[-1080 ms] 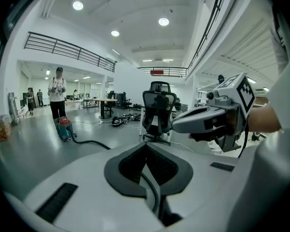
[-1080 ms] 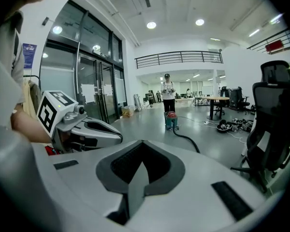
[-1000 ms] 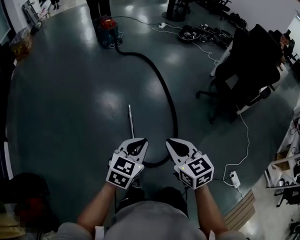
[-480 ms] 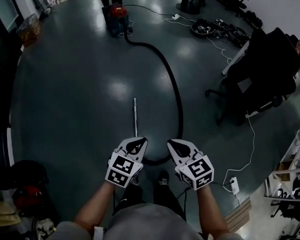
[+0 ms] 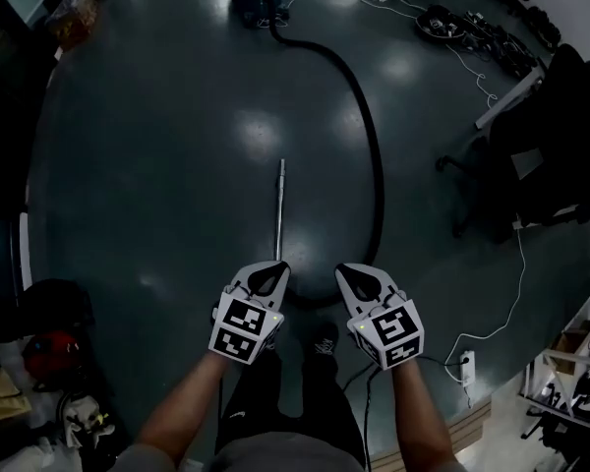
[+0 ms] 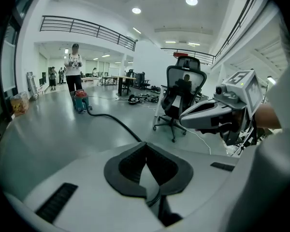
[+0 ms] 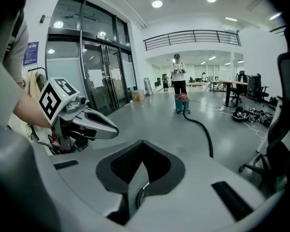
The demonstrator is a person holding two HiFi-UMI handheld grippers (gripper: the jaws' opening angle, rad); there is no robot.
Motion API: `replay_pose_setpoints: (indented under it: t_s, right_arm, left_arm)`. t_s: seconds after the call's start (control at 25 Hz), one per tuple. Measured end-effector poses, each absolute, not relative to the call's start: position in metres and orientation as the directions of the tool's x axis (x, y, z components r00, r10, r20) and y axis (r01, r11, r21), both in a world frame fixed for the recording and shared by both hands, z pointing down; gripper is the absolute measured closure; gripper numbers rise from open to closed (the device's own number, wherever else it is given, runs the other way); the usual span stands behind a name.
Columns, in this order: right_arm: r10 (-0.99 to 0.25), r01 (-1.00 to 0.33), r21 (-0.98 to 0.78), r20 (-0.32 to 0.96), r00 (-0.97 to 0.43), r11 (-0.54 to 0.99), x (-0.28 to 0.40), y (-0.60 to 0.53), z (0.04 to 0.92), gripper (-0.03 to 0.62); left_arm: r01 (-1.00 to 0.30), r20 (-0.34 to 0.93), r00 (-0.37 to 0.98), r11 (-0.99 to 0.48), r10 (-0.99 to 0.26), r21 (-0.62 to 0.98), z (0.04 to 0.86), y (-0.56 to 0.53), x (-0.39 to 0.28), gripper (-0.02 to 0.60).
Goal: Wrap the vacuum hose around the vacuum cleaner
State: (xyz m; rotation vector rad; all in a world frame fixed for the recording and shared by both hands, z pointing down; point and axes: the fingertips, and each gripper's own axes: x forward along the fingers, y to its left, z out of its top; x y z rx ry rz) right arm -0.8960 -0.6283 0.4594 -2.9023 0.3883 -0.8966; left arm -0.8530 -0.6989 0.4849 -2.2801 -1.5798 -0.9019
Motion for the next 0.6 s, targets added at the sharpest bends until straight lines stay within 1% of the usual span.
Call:
replay_pose_setpoints:
  t_s: [0.28, 0.36, 0.44, 0.52, 0.6]
  right_arm:
    - [-0.259, -0.181, -0.186, 0.652, 0.713, -0.966, -0.869, -0.620, 0.605, 0.589]
    - [-0.266, -0.164, -0.213, 0.664, 0.699, -0.963, -0.863, -0.620, 0.651, 0.589]
    - [-0.263, -0.129, -0.242, 0.678, 0.686, -0.962, -0.861, -0.617, 0.699, 0.589]
    - [-0.256, -0.105, -0.251, 0.707, 0.660, -0.962, -0.868, -0.617, 0.747, 0.589]
    - [-0.255, -0.099, -0.251, 0.729, 0.635, -0.963, -0.879, -0.619, 0.792, 0.589]
  left_arm:
    - [0.881, 0.723, 0.226, -0.454, 0.653, 0.135, 0.630, -0.706, -0.823, 0.572]
    - [0.864, 0.747, 0.204, -0.475, 0.633, 0.167, 0.677, -0.709, -0.818, 0.572]
    - [0.818, 0.765, 0.174, -0.523, 0.620, 0.238, 0.727, -0.711, -0.816, 0.572]
    - [0.768, 0.778, 0.152, -0.568, 0.609, 0.295, 0.776, -0.716, -0.820, 0.572]
    - [0.745, 0.793, 0.139, -0.591, 0.593, 0.311, 0.826, -0.721, -0.828, 0.572]
